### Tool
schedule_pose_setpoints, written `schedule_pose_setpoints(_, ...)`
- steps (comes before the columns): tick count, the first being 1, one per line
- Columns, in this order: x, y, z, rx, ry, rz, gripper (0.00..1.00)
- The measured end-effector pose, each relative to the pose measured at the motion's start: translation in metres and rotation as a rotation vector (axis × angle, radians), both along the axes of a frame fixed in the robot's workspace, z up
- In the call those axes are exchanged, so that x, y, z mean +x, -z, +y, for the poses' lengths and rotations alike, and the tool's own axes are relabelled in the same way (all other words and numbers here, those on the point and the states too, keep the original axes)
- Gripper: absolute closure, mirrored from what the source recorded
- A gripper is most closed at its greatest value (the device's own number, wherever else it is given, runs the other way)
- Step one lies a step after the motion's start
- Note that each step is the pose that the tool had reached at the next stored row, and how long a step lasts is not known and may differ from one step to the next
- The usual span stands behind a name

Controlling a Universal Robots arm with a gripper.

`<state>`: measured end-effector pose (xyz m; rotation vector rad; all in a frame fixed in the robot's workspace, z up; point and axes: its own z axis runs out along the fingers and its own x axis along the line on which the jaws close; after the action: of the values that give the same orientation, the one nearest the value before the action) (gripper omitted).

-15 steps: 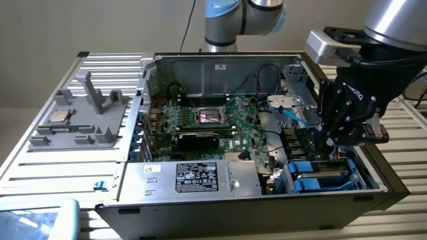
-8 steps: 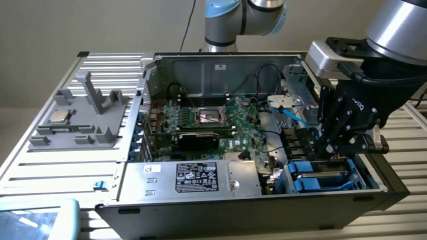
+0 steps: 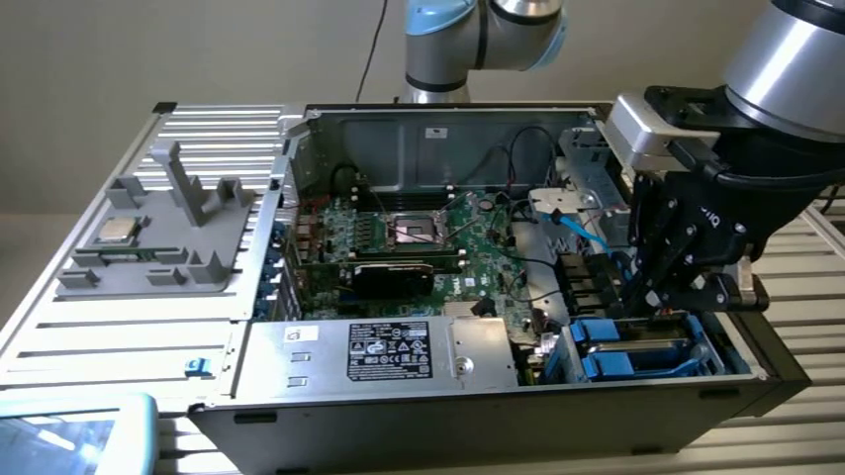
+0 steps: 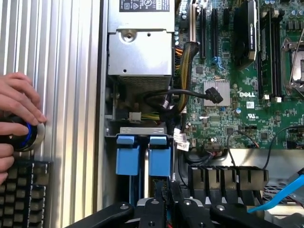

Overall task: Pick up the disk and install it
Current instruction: 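Insert the first disk wire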

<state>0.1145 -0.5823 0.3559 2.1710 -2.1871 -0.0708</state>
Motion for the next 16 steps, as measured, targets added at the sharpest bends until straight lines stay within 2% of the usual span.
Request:
schedule_pose_setpoints(2,0.0001,0.0007,-0.0019,0.0161,-0.002,-0.0018,0.84)
schedule_pose_setpoints(3,0.0,0.0015,-0.0024,0.0224,-0.003,-0.0027,0.84)
schedule_pose_setpoints(4,0.0,0.0023,-0.0028,0.0249,-0.003,-0.0029,0.84)
schedule_pose_setpoints(6,0.0,0.0042,-0.0033,0.0273,-0.003,-0.0031,0.84)
schedule_pose_setpoints(16,-0.0002,0.0079,-0.0042,0.0278,-0.004,-0.0036,0.84)
